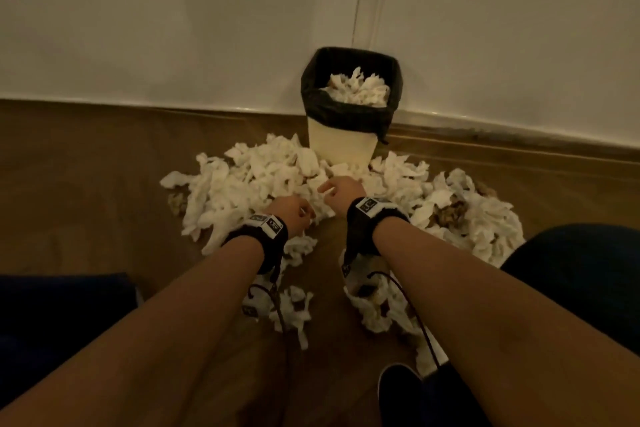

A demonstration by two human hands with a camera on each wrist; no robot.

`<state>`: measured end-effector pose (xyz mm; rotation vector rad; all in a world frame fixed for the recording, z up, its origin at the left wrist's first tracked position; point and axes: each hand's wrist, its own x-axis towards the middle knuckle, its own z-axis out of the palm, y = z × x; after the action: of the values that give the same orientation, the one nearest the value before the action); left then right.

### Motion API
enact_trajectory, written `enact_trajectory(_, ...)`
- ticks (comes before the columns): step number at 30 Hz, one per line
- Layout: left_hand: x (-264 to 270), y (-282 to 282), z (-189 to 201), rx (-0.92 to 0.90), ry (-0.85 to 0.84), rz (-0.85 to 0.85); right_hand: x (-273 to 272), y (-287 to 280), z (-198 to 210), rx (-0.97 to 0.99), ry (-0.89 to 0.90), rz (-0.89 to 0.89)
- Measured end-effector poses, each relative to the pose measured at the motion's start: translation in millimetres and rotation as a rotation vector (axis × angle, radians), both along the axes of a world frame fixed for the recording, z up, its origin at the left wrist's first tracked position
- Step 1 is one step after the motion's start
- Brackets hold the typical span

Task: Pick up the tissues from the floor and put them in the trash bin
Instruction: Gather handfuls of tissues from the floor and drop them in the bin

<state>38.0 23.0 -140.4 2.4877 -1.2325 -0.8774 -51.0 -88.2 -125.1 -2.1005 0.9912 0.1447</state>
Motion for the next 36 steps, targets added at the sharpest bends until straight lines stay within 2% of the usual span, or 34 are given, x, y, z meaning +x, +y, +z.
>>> enact_trajectory(4, -8.0, 48.0, -27.7, 0.128, -0.005, -0.102, -2.0, 32.9, -30.0, 0.024, 0.200, 0.253)
enact_trajectory(9, -13.2, 92.1, -61.4, 0.288, -0.012, -0.152, -12.4, 70.9, -75.4, 0.083, 0.459, 0.421)
enact_trajectory(13, -16.1, 113.0, -76.9, 0.336, -0.015, -0.198, -24.0, 94.5, -101.0, 0.107, 0.522, 0.481)
enact_trajectory(16, -22.8, 117.6, -84.3, 0.348, -0.066, -0.219, -30.2, 106.6, -110.3, 0.042, 0.577, 0.519)
enact_trajectory(22, -33.8, 122.7, -95.2, 0.317, -0.035, -0.198, -35.0, 116.8, -117.3, -0.049, 0.540, 0.586)
enact_trajectory(27, -39.6, 124.2, -102.1, 0.399, -0.052, -0.211, -35.7, 124.7, -120.7, -0.081, 0.545, 0.631)
enact_trajectory(30, -41.8, 125.9, -104.1, 0.378, -0.017, -0.157, -33.3, 126.1, -118.9, -0.081, 0.529, 0.629)
enact_trajectory(36, -37.8, 115.0, -94.0, 0.347, 0.033, -0.015, -27.6, 122.1, -114.5, -0.004, 0.375, 0.568)
